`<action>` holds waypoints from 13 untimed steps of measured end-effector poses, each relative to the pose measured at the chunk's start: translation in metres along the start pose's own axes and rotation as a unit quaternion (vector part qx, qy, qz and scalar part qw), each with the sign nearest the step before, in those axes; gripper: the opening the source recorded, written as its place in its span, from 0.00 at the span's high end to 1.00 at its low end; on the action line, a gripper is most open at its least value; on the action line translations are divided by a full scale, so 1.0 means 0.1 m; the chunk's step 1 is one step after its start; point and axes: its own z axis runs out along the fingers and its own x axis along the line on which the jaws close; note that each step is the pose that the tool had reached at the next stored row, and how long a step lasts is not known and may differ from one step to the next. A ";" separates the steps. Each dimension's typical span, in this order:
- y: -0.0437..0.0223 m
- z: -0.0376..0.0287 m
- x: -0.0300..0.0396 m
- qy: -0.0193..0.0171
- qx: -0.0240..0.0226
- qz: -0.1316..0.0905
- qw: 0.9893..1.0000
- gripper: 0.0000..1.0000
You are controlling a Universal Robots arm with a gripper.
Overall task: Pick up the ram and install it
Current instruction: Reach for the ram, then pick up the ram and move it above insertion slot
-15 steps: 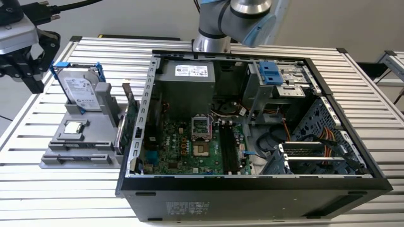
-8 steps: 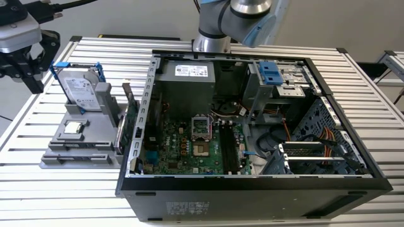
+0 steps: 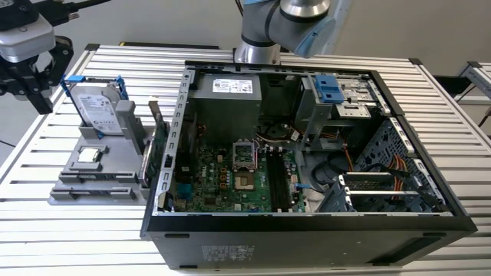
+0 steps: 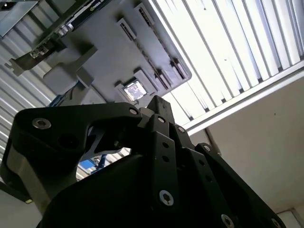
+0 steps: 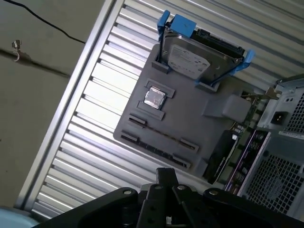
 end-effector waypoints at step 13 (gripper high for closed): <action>-0.001 0.000 -0.001 0.001 0.001 -0.038 0.999 1.00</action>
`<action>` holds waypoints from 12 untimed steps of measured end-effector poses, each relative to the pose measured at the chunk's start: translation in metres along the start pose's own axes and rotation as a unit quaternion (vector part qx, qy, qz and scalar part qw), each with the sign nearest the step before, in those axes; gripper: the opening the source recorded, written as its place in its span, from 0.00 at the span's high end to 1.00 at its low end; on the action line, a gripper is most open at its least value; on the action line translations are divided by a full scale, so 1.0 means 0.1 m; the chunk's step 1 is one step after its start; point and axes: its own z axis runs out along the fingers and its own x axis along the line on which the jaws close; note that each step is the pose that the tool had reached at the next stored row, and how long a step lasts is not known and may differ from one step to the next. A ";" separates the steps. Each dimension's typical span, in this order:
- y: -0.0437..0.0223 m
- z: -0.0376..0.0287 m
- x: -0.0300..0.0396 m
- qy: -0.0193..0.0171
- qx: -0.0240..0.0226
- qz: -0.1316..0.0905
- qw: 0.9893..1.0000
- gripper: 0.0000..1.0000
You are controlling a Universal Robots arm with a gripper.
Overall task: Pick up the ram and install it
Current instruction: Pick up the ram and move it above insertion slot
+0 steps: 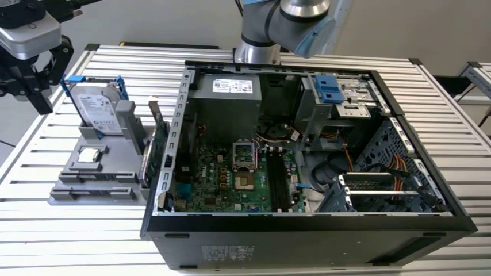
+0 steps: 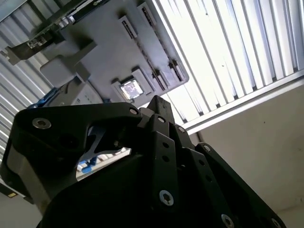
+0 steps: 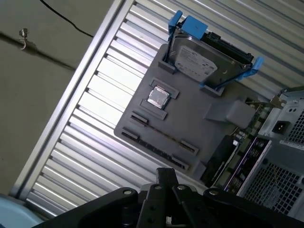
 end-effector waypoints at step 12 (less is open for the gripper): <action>0.000 0.000 0.001 0.000 0.000 -0.008 1.000 1.00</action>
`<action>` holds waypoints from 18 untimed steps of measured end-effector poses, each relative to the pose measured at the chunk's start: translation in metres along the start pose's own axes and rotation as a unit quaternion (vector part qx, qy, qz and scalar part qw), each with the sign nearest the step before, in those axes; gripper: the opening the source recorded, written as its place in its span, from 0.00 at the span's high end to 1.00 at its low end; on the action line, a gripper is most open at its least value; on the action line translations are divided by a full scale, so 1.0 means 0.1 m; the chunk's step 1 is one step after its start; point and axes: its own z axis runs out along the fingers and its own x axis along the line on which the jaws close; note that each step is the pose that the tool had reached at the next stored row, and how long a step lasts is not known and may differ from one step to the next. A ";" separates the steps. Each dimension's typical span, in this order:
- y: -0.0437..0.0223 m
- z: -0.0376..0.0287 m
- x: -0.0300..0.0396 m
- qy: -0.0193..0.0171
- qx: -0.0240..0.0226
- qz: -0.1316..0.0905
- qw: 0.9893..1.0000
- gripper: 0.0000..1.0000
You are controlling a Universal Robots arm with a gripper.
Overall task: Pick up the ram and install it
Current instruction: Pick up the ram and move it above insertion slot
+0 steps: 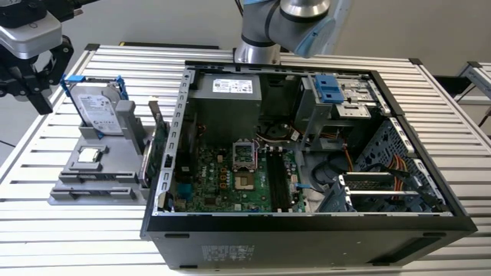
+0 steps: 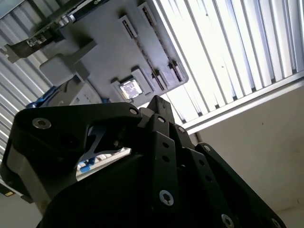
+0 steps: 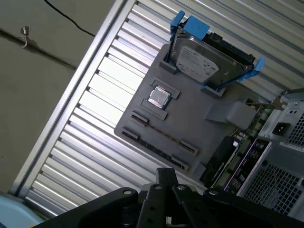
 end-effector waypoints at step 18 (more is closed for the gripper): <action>0.000 0.001 0.000 0.002 0.001 -0.057 0.998 1.00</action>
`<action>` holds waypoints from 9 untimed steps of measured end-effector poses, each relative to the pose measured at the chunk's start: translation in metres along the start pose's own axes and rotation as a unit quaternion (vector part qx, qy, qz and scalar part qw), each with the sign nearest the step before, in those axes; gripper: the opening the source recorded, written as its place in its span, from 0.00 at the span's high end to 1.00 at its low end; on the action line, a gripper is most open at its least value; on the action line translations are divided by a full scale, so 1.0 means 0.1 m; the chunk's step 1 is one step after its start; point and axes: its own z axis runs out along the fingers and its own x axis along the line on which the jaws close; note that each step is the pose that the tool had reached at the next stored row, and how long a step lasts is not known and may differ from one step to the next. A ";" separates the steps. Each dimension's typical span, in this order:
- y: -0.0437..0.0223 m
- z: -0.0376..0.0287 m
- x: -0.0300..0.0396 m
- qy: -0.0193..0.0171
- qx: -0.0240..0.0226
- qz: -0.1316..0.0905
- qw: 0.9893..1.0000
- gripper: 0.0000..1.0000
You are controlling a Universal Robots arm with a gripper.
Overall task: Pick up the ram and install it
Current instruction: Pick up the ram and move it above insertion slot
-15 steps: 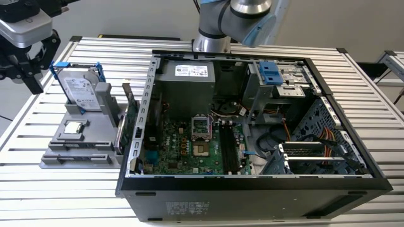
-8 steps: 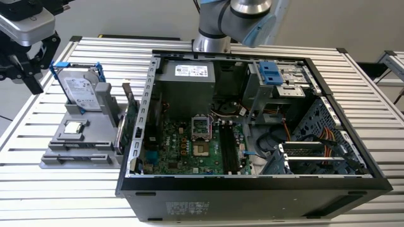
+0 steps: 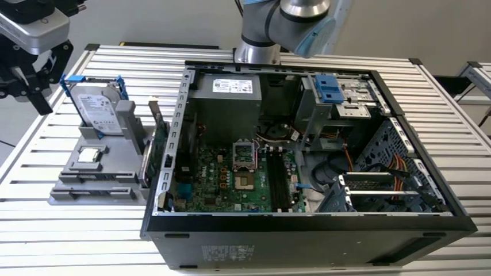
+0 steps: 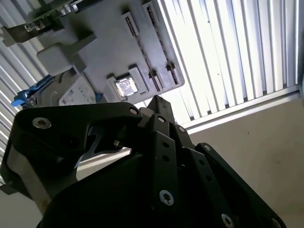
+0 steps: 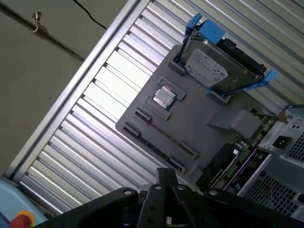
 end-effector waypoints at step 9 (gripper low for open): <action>0.000 0.000 0.000 0.001 0.001 -0.037 0.999 1.00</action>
